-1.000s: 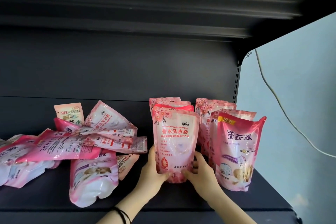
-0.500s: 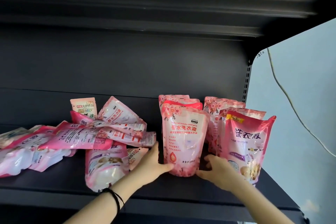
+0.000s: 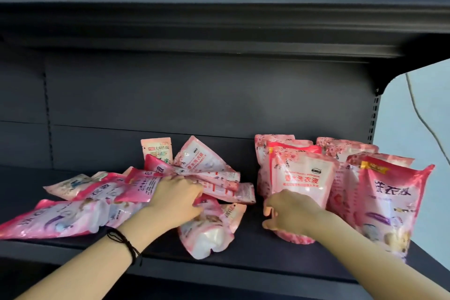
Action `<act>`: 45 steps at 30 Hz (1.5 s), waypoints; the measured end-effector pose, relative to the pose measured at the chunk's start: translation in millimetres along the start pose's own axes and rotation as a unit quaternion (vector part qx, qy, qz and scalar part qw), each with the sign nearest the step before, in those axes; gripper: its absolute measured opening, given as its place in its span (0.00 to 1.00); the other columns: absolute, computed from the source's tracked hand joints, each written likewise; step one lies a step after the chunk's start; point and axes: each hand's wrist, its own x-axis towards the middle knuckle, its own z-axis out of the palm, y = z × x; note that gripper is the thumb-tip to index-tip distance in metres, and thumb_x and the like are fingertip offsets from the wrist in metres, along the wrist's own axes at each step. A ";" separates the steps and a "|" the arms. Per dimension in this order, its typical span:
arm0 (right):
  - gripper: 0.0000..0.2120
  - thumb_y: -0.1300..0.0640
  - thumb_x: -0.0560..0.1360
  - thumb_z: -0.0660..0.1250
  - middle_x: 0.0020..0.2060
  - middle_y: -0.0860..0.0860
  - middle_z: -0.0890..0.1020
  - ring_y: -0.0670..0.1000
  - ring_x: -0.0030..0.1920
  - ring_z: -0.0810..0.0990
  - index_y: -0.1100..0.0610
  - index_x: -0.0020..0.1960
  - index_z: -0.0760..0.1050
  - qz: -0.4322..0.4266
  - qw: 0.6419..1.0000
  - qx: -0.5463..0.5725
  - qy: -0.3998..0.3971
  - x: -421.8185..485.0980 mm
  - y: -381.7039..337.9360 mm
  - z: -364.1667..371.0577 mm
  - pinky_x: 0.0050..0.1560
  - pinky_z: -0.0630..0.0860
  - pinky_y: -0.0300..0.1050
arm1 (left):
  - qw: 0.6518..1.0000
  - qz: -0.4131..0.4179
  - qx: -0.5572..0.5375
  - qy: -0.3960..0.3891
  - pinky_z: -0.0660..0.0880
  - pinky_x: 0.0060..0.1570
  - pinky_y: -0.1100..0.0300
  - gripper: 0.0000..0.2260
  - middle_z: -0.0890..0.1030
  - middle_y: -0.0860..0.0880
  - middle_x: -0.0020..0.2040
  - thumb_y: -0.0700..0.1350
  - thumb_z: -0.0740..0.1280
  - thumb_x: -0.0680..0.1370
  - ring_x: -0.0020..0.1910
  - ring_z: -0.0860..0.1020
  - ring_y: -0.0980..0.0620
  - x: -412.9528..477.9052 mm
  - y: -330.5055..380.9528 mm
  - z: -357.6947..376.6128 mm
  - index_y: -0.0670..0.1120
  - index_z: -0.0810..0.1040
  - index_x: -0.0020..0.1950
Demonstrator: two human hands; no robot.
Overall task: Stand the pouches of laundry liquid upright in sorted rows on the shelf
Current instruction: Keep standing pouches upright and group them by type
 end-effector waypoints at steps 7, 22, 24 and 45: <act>0.17 0.43 0.76 0.63 0.55 0.50 0.78 0.55 0.55 0.79 0.51 0.60 0.76 -0.019 0.998 0.007 0.052 57.8 -73.1 -6.0 0.49 0.75 0.47 | 0.999 -0.027 0.018 -0.012 0.68 0.54 0.55 0.15 0.78 0.56 0.58 0.57 0.63 0.75 0.58 0.75 0.52 7.6 -84.3 17.6 0.54 0.75 0.59; 0.15 0.43 0.78 0.61 0.56 0.45 0.81 0.49 0.56 0.78 0.47 0.59 0.78 -0.172 0.970 0.068 0.155 201.3 -97.8 16.7 0.54 0.76 0.48 | 0.879 -0.124 -0.454 -0.071 0.68 0.57 0.66 0.29 0.75 0.56 0.60 0.49 0.77 0.67 0.58 0.74 0.57 83.6 -119.3 88.0 0.52 0.70 0.65; 0.14 0.46 0.81 0.56 0.51 0.47 0.82 0.52 0.53 0.80 0.49 0.55 0.78 -0.147 0.972 0.049 0.179 210.9 -99.1 22.8 0.48 0.75 0.47 | 0.871 -0.123 -0.469 -0.082 0.69 0.59 0.64 0.29 0.76 0.56 0.60 0.50 0.78 0.66 0.60 0.74 0.56 87.5 -127.3 93.0 0.52 0.71 0.64; 0.15 0.54 0.82 0.59 0.46 0.62 0.84 0.58 0.44 0.81 0.61 0.43 0.78 0.015 0.610 0.725 0.321 214.2 -91.5 -20.7 0.52 0.78 0.62 | 0.508 -0.210 -0.833 0.062 0.77 0.45 0.54 0.06 0.85 0.51 0.39 0.46 0.65 0.77 0.40 0.83 0.52 128.3 -93.7 72.4 0.46 0.80 0.49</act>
